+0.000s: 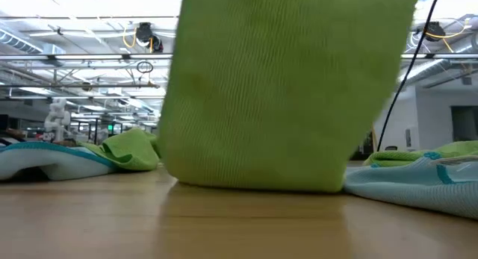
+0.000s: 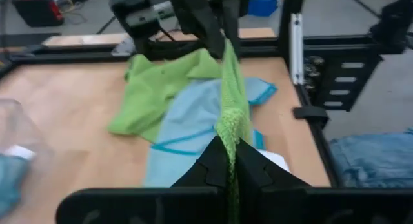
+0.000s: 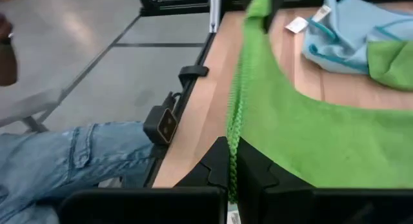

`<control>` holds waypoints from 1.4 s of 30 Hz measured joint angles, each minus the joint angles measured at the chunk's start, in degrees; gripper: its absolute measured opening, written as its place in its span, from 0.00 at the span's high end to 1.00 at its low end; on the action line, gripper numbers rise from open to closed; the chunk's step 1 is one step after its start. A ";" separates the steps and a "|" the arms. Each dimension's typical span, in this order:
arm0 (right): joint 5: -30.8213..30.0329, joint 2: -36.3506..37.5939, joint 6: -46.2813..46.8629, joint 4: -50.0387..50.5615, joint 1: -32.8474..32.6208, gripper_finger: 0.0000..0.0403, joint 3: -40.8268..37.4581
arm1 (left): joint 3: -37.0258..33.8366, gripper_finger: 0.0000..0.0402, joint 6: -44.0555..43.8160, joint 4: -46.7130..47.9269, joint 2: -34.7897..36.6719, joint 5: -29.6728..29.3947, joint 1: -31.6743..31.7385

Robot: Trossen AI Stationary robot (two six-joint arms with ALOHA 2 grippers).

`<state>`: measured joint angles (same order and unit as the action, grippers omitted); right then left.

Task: Fold microfiber towels
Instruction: Fold the bottom left green microfiber cloth

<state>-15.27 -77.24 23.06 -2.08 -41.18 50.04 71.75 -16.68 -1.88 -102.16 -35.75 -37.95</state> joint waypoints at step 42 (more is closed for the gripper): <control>1.63 1.22 -1.95 7.75 2.36 1.00 2.80 | -4.57 0.99 4.58 -11.49 -0.54 -6.05 -0.95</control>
<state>-13.63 -76.02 21.11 5.67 -38.82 52.85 67.18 -12.09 -13.37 -102.69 -41.80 -38.90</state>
